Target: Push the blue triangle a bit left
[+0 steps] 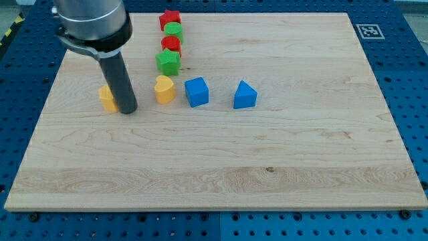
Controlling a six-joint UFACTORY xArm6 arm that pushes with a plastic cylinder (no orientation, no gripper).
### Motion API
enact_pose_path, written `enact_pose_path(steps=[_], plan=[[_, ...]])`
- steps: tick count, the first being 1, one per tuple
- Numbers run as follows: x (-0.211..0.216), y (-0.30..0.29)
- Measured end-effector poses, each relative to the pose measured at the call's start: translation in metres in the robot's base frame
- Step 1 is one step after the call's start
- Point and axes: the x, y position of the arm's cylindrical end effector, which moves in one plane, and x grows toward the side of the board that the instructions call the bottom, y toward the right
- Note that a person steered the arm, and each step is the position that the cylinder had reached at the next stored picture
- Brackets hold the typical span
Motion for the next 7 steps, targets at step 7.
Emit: enact_pose_path(steps=[7], plan=[[0.000,0.322]])
